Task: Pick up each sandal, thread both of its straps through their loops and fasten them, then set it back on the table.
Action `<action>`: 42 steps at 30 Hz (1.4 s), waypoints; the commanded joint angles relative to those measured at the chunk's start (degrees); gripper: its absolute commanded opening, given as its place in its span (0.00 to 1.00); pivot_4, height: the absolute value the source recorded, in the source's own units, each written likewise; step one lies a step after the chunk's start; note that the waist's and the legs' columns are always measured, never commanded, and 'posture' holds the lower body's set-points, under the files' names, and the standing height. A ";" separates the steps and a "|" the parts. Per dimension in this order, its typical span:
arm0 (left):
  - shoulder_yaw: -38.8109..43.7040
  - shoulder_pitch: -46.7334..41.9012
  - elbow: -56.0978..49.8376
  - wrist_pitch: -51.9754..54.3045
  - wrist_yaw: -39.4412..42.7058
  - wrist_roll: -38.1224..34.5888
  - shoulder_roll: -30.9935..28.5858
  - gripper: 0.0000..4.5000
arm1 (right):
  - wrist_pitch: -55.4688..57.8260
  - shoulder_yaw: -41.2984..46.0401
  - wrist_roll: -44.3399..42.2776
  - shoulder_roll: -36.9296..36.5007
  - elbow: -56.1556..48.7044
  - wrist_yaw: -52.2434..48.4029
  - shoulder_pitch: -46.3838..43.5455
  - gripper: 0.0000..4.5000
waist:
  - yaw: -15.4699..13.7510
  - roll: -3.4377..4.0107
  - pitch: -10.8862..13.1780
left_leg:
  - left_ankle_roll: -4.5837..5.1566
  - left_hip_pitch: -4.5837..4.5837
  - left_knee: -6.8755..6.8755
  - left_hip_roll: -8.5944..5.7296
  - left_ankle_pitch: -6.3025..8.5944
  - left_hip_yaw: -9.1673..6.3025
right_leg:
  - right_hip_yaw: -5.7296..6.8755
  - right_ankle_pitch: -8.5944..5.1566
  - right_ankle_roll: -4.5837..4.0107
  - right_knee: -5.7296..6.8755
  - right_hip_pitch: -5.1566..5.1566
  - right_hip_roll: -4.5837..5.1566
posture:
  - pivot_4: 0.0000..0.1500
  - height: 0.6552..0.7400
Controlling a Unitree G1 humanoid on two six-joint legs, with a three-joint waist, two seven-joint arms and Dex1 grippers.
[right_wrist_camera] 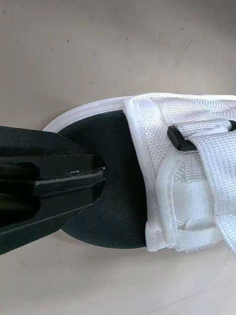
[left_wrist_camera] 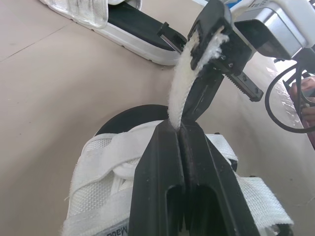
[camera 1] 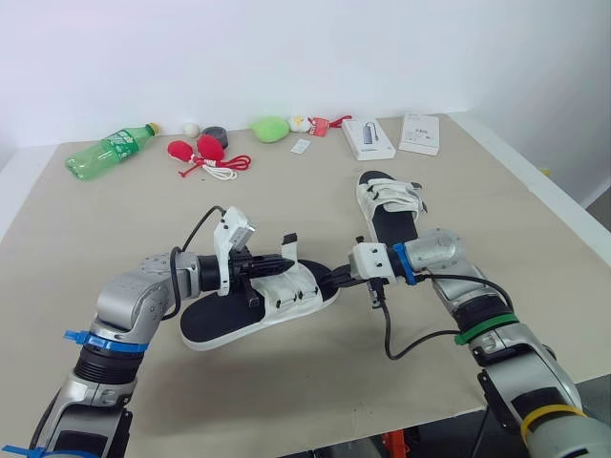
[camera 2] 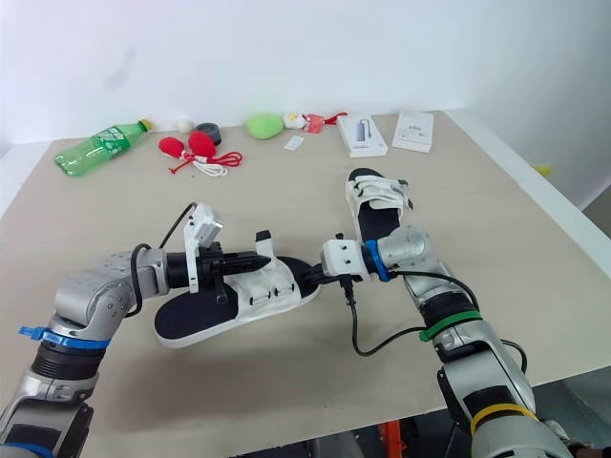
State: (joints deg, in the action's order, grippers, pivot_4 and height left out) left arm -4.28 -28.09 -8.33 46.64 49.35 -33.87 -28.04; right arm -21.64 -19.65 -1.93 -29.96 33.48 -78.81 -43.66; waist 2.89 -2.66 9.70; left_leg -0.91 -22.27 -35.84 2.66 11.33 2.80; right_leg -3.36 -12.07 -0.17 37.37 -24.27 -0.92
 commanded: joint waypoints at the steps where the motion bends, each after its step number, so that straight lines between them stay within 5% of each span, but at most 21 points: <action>1: 0.59 0.69 1.98 -1.39 -0.93 2.77 -2.09 0.01 | 0.87 -1.64 2.87 -0.74 1.95 -0.92 1.26 0.00 | 0.00 0.00 0.00 | 0.00 0.00 0.00 0.00 0.00 0.00 | 0.00 0.00 0.00 0.00 0.00 0.00 | 1.00 1.00; 4: 0.39 1.14 2.74 -2.54 -0.88 3.42 -2.79 0.01 | 0.97 -1.60 2.80 -0.82 1.83 -0.95 1.35 0.00 | 0.04 0.00 0.00 | 0.00 0.03 0.00 0.00 0.00 0.03 | -0.02 0.01 0.00 0.00 0.01 0.00 | 1.00 1.00; 14: 0.48 -1.54 9.32 -11.89 -2.12 10.55 -3.35 0.98 | 0.93 -1.62 2.93 -0.49 2.31 -0.98 1.04 0.00 | -0.04 -0.05 -0.03 | 0.00 0.01 0.00 -0.06 0.01 0.09 | -0.04 0.02 0.02 -0.02 0.01 0.12 | 1.00 1.00; 15: 0.67 -2.16 10.57 -14.08 -2.13 11.87 -3.68 0.99 | 0.87 -1.60 2.98 -0.47 2.44 -0.95 0.95 0.00 | -0.05 -0.05 -0.03 | 0.00 0.01 0.00 -0.06 0.01 0.08 | -0.04 0.02 0.02 -0.02 0.02 0.13 | 1.00 1.00; 23: 3.70 -8.34 12.27 -25.60 0.59 12.11 -1.50 0.99 | 0.52 -1.52 3.20 -0.38 3.23 -1.01 0.46 0.00 | -0.07 -0.06 -0.04 | -0.01 -0.03 0.00 -0.03 0.00 0.11 | -0.01 0.05 0.01 -0.05 0.00 0.13 | 1.00 1.00; 27: 4.76 -8.61 8.21 -18.85 1.72 5.42 1.55 0.71 | 0.46 -1.44 3.27 -0.37 3.43 -1.03 0.23 0.00 | -0.04 -0.06 -0.04 | -0.01 -0.04 0.00 -0.04 0.01 0.14 | -0.03 0.08 0.08 -0.07 0.01 0.13 | 1.00 1.00; 33: 2.67 -8.35 6.27 -5.41 5.00 -2.62 1.98 0.05 | 0.29 -1.51 3.29 -0.47 3.62 -1.12 0.06 0.00 | -0.02 -0.06 -0.04 | -0.02 -0.03 -0.02 -0.02 0.01 0.08 | -0.01 0.14 0.17 -0.07 0.01 0.04 | 1.00 1.00; 42: -1.86 -11.93 15.55 10.37 11.08 -4.17 -1.83 0.02 | 0.13 -1.50 3.23 -0.46 3.37 -0.75 0.25 0.00 | 0.01 -0.06 -0.03 | -0.03 -0.03 -0.03 -0.04 0.00 0.05 | -0.02 0.10 0.11 -0.07 0.00 0.01 | 1.00 1.00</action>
State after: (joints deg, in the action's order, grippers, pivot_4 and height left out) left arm -5.59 -37.96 6.58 55.65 58.86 -38.02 -28.76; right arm -22.27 -19.67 -1.91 -29.78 35.19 -79.59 -44.61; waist 2.90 -2.72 9.67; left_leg -0.94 -22.30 -35.87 2.62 11.32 2.84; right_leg -3.37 -11.97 -0.07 37.30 -24.26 -0.90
